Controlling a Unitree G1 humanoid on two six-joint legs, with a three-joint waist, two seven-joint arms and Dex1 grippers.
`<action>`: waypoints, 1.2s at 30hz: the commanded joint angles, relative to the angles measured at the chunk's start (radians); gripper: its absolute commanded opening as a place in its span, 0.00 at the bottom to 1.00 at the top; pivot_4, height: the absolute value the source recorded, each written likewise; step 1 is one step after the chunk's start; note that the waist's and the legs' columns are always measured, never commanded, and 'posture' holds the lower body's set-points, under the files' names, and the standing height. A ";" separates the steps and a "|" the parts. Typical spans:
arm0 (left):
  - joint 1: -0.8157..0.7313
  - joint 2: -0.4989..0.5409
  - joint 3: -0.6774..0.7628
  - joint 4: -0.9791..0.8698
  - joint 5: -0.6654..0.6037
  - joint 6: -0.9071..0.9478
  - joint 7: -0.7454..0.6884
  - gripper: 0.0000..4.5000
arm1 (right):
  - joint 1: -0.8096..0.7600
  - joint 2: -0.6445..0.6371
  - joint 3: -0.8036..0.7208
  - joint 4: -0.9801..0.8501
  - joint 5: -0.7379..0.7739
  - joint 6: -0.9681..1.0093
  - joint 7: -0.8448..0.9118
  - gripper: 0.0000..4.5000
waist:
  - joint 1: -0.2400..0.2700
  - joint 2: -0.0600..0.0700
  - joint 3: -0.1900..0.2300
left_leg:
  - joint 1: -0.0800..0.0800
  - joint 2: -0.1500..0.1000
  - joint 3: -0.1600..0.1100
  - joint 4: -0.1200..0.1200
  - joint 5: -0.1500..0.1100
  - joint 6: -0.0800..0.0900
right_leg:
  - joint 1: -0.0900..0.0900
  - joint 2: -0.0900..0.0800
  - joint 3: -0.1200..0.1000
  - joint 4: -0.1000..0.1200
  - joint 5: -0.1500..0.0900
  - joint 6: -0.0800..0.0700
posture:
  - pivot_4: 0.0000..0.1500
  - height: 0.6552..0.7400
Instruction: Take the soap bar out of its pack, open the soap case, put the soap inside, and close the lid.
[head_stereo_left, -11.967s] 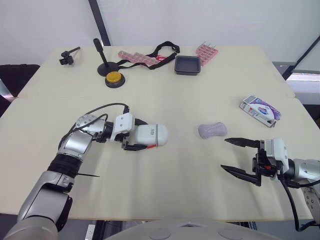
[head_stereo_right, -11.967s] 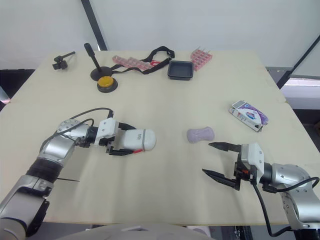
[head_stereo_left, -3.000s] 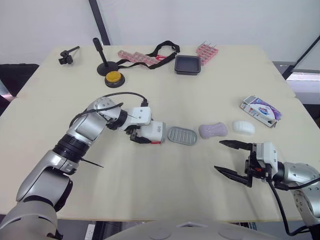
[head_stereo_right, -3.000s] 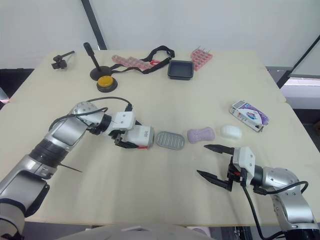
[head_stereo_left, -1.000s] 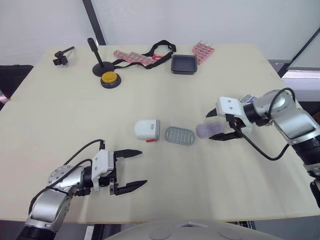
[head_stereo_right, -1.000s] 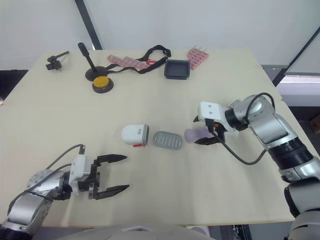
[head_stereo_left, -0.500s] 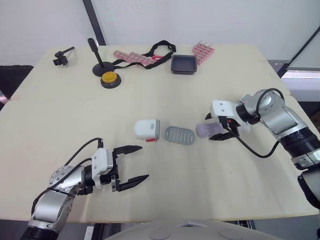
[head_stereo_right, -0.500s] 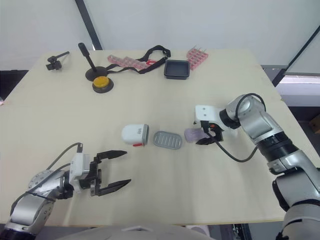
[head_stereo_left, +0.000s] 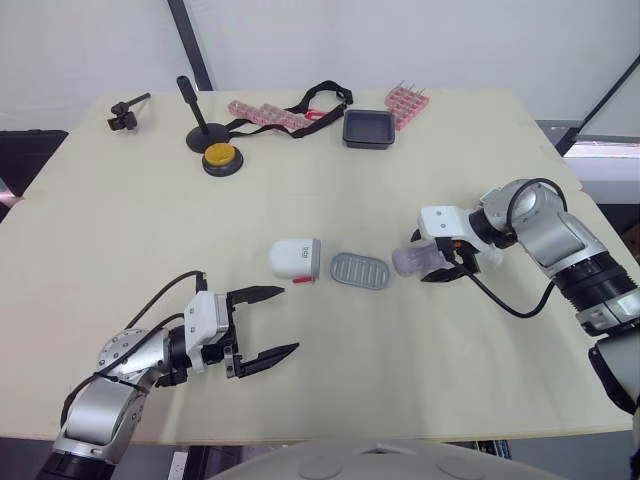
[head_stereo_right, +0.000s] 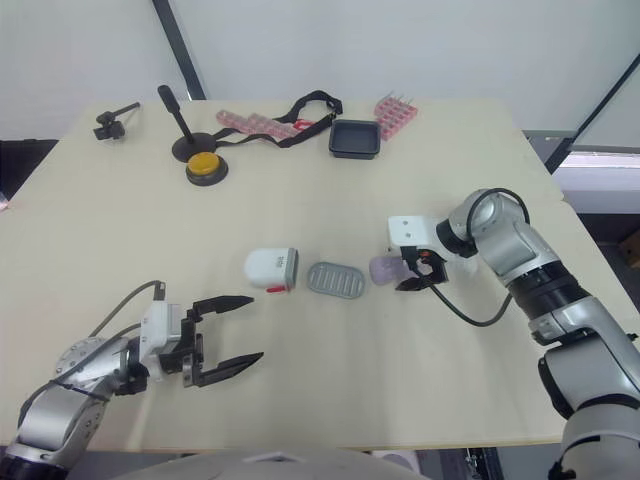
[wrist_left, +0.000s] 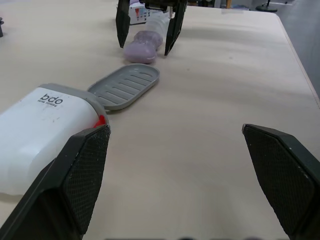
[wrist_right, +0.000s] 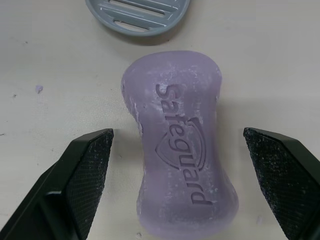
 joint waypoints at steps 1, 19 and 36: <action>-0.015 0.013 0.002 -0.065 -0.014 0.033 0.025 1.00 | -0.020 0.010 -0.012 -0.008 -0.005 -0.014 0.009 0.82 | 0.000 0.000 0.000 | 0.000 0.000 0.000 0.000 0.000 0.000 | 0.000 0.000 0.000 0.000 0.000 0.000 | 1.00 0.87; -0.040 0.015 0.024 -0.096 -0.023 0.122 0.094 1.00 | -0.073 0.106 -0.073 -0.249 0.065 0.375 -0.056 0.39 | -0.005 0.000 0.000 | 0.000 0.000 0.000 0.001 0.000 0.000 | -0.001 0.001 0.001 0.002 0.000 0.000 | 1.00 0.87; -0.054 0.014 0.032 -0.100 -0.024 0.141 0.118 1.00 | -0.032 0.214 0.096 -0.645 0.135 0.983 -0.354 0.39 | 0.016 0.000 0.000 | 0.005 0.000 -0.001 -0.002 0.006 -0.014 | -0.001 0.005 0.002 0.002 0.003 0.005 | 1.00 0.87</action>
